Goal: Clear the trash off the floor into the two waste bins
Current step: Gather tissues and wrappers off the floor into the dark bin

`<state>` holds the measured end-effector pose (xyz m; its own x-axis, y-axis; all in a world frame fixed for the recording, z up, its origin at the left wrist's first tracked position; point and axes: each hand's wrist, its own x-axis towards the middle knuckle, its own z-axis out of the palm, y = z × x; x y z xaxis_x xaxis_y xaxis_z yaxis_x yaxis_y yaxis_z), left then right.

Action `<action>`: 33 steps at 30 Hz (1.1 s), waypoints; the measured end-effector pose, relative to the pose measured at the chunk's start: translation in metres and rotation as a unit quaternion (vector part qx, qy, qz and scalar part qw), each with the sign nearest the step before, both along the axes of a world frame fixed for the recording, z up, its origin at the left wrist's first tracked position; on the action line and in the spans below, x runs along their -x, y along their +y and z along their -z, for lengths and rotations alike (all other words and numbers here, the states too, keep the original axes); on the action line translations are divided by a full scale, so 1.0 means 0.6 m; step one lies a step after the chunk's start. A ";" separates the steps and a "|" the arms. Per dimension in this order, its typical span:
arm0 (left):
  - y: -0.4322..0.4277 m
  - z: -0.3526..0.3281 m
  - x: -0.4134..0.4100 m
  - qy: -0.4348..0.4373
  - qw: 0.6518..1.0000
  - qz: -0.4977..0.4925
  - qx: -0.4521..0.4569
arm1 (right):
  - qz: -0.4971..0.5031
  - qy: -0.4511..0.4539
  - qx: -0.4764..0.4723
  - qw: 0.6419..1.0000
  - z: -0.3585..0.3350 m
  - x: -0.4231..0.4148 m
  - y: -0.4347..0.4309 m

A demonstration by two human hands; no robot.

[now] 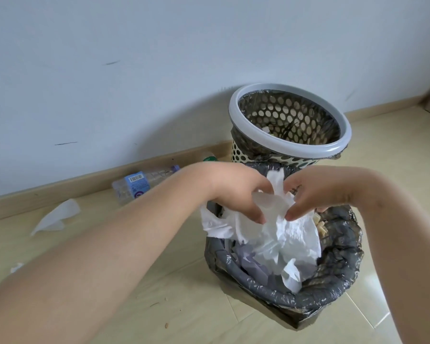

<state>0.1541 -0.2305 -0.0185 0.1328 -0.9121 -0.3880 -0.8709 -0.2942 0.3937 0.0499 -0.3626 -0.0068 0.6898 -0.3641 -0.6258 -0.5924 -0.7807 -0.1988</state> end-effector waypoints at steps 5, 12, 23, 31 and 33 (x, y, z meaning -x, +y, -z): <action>0.024 -0.009 -0.038 0.016 0.998 -0.051 0.045 | -0.023 -0.085 0.095 0.992 -0.023 -0.023 0.011; 0.039 0.035 -0.041 0.053 0.991 -0.079 0.092 | 0.024 -0.174 -0.003 0.985 -0.014 -0.052 0.042; 0.038 0.090 -0.016 -0.138 0.971 -0.142 0.134 | 0.028 -0.070 -0.046 0.996 0.105 -0.040 0.050; 0.006 0.093 0.025 -0.218 0.975 -0.015 0.047 | 0.010 -0.115 0.028 0.993 0.152 -0.038 0.044; 0.000 0.092 0.026 -0.195 0.981 0.010 0.011 | 0.018 -0.103 0.031 0.994 0.160 -0.031 0.039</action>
<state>0.1386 -0.2302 -0.0734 0.2501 -0.9231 -0.2921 -0.9617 -0.2718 0.0354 0.0685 -0.3389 -0.1030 0.7860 -0.4253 -0.4486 -0.5728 -0.7740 -0.2698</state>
